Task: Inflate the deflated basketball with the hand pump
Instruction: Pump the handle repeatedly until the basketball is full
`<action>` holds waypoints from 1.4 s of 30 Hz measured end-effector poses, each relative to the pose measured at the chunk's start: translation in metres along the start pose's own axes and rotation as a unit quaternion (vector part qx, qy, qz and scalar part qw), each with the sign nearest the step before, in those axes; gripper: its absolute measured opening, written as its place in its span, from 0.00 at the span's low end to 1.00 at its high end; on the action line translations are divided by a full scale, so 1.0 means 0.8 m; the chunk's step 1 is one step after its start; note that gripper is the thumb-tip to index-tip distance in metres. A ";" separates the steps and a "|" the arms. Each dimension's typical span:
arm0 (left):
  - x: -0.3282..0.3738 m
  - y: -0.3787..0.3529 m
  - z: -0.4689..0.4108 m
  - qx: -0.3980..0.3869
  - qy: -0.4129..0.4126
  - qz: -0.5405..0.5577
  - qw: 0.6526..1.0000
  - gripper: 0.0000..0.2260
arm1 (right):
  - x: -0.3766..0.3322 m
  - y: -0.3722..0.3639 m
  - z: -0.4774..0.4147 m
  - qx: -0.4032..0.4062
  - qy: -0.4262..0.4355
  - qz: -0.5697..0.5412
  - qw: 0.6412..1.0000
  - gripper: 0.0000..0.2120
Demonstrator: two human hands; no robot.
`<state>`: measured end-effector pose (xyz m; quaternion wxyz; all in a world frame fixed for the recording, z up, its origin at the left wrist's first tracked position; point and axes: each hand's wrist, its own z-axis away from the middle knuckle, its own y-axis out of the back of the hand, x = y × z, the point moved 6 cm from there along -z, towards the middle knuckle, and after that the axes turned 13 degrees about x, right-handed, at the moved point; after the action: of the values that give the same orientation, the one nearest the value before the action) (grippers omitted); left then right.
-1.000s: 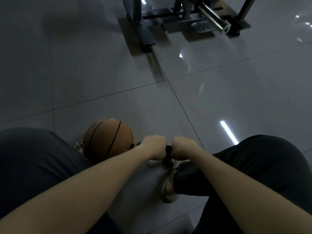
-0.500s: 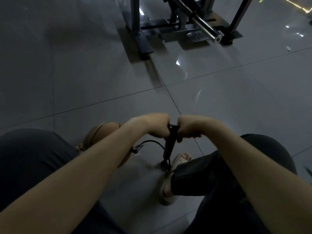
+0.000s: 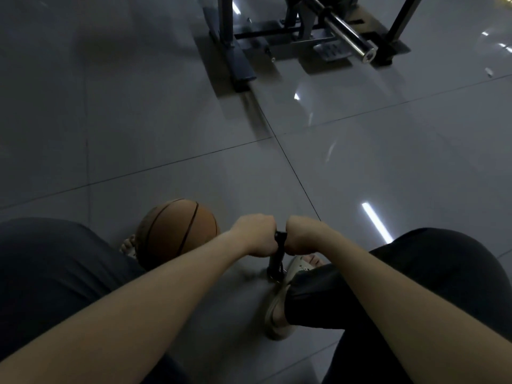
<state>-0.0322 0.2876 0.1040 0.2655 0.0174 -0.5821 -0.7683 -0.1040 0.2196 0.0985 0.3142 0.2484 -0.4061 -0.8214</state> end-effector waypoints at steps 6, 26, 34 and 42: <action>0.001 -0.047 0.013 -0.032 -0.008 -0.014 0.999 0.06 | 0.003 -0.044 0.006 -0.020 0.011 0.036 0.999 0.08; 0.013 0.128 0.014 0.001 0.008 0.046 0.999 0.08 | -0.022 0.116 0.040 -0.001 -0.006 -0.060 0.998 0.07; 0.004 0.017 -0.010 0.000 0.008 -0.012 1.000 0.10 | 0.003 0.016 -0.004 -0.006 -0.001 -0.010 1.000 0.07; 0.000 -0.042 0.007 -0.041 0.008 -0.005 0.999 0.08 | 0.006 -0.043 -0.006 -0.015 0.017 0.032 0.999 0.09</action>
<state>-0.0470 0.2986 0.0757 0.2671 0.0154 -0.5475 -0.7929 -0.1150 0.2302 0.0667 0.3510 0.2442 -0.3960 -0.8126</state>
